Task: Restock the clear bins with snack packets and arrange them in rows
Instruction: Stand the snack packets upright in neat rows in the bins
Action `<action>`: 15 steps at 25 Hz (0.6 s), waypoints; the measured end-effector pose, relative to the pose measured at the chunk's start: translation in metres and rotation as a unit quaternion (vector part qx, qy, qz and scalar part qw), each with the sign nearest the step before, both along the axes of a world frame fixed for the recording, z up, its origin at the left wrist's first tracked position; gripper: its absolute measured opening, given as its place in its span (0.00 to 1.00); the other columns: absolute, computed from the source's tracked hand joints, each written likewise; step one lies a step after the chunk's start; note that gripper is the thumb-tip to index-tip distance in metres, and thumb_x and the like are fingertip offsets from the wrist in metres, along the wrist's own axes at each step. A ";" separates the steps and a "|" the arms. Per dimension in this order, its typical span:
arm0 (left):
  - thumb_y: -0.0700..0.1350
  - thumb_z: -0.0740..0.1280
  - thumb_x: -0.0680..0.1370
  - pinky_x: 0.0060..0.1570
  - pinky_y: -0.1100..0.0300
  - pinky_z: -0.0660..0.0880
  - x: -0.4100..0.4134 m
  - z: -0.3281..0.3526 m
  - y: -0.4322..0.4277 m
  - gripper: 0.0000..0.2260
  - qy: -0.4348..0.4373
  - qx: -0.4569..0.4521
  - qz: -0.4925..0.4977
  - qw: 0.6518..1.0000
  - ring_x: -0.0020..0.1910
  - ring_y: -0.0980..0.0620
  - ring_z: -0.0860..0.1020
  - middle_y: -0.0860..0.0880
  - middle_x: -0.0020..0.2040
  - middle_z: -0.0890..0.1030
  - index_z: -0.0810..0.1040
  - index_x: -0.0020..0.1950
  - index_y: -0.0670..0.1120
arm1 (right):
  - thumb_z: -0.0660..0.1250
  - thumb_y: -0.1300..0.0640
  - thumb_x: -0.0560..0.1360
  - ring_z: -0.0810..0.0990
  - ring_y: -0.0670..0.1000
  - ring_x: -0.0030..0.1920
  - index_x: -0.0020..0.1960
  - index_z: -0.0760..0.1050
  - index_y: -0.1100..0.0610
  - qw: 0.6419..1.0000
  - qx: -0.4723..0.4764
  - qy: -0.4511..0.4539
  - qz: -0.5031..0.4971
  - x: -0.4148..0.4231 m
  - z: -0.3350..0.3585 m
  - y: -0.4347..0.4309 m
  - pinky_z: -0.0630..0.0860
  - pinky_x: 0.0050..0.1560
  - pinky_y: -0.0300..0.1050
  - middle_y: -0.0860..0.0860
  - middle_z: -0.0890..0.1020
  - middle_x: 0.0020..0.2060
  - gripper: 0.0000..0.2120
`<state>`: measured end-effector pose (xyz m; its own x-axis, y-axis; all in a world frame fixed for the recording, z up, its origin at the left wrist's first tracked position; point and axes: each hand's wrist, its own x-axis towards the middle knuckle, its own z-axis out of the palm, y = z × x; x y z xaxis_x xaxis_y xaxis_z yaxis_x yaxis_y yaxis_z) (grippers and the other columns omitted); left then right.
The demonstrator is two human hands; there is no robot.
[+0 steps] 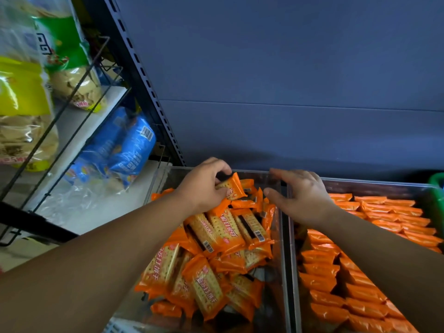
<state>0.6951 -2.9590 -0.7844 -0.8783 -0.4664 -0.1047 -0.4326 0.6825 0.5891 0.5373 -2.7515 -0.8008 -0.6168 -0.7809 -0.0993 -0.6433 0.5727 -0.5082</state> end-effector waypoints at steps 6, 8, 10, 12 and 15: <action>0.49 0.78 0.76 0.49 0.64 0.77 0.008 0.004 0.006 0.24 0.005 -0.026 -0.014 1.000 0.48 0.59 0.78 0.58 0.66 0.71 0.76 0.70 0.53 | 0.63 0.37 0.80 0.65 0.51 0.76 0.80 0.65 0.44 1.000 0.006 0.024 0.006 0.004 0.001 0.002 0.54 0.79 0.52 0.47 0.76 0.72 0.30; 0.51 0.77 0.77 0.50 0.64 0.75 0.008 0.003 0.007 0.26 0.006 -0.044 -0.025 0.999 0.50 0.58 0.78 0.57 0.68 0.70 0.74 0.73 0.52 | 0.63 0.37 0.80 0.65 0.52 0.76 0.80 0.64 0.44 1.000 0.004 0.021 0.004 0.004 0.001 0.000 0.54 0.79 0.53 0.47 0.76 0.72 0.30; 0.52 0.77 0.76 0.47 0.63 0.77 0.008 0.002 0.006 0.24 0.025 -0.073 -0.022 0.997 0.46 0.57 0.79 0.58 0.65 0.69 0.75 0.69 0.52 | 0.63 0.37 0.81 0.66 0.52 0.76 0.80 0.65 0.45 1.000 0.001 0.024 0.006 0.004 0.000 -0.001 0.54 0.79 0.53 0.48 0.76 0.71 0.30; 0.54 0.76 0.77 0.50 0.62 0.77 0.007 0.001 0.008 0.22 0.020 -0.068 -0.032 0.997 0.48 0.56 0.79 0.57 0.66 0.70 0.77 0.69 0.51 | 0.63 0.38 0.81 0.66 0.52 0.76 0.80 0.65 0.45 1.000 -0.003 0.022 0.007 0.004 0.001 0.000 0.54 0.78 0.53 0.48 0.77 0.70 0.30; 0.58 0.72 0.79 0.56 0.58 0.78 0.009 0.001 0.010 0.27 0.010 -0.053 -0.048 0.997 0.52 0.55 0.78 0.56 0.71 0.68 0.75 0.75 0.49 | 0.64 0.39 0.81 0.67 0.53 0.75 0.79 0.66 0.46 1.000 -0.010 0.022 0.008 0.004 0.000 0.000 0.55 0.78 0.53 0.48 0.78 0.70 0.29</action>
